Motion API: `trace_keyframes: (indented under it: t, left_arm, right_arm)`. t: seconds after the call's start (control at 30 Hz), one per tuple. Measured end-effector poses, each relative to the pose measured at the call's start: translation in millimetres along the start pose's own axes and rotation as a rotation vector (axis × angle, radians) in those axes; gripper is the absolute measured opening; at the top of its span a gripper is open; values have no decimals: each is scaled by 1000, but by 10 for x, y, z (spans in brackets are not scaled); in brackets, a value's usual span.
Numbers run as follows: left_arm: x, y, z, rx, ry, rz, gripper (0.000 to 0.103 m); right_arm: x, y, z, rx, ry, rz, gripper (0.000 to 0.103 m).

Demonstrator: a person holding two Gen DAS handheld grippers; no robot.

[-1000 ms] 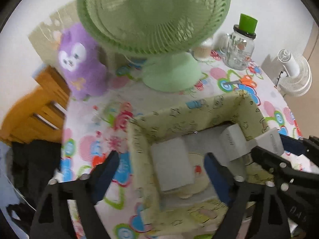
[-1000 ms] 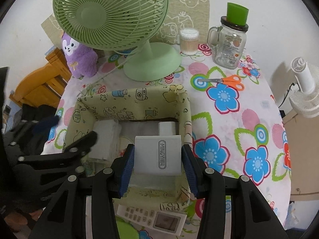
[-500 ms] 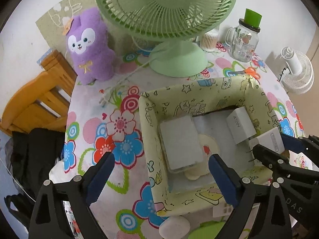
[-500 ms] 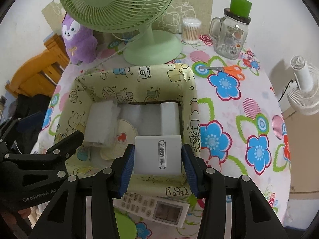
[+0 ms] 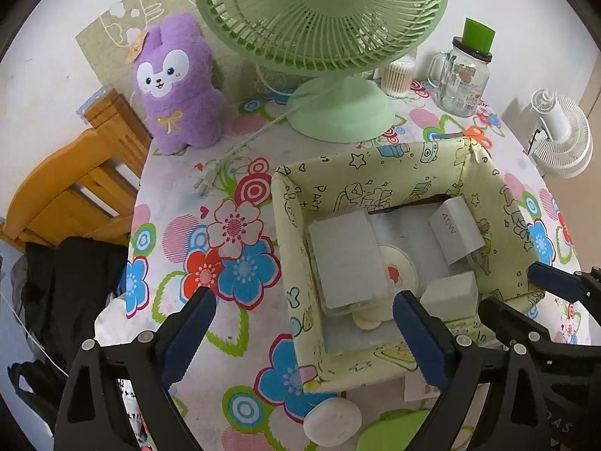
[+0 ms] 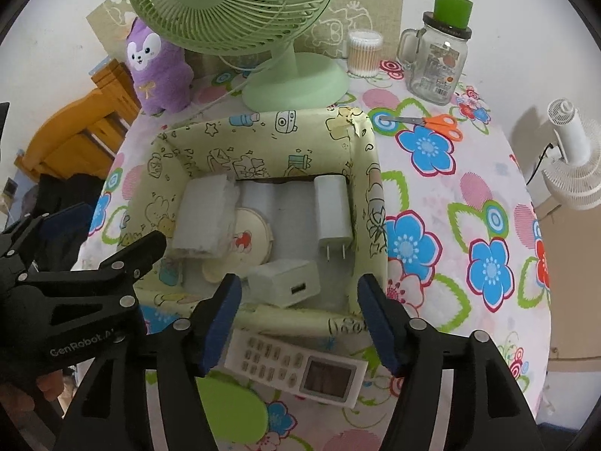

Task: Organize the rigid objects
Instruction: 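Open both grippers releasing the items and withdraw from the fabric box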

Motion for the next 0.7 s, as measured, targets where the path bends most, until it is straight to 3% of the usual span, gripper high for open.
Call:
trace_keyframes:
  t: [0.2,0.7]
  left_arm:
    - [-142,27,-44,-11,-20,-7,98]
    - [-610,46,-196,-31,-92,-28,103]
  right_arm:
    - [-175,-3,-29,3,-50,-20,83]
    - [-649,4,-140,-3,-134,-20,86]
Point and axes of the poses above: each gripper's, at about its wrist camera, not at the fingertips, and x roughly the way its jaws point, y to its left, z to its top, the point moved 7 cm from there along x, roughly the way its jaws point, and after that the axes turned 12 degrees about x, right-handed, at the moved point
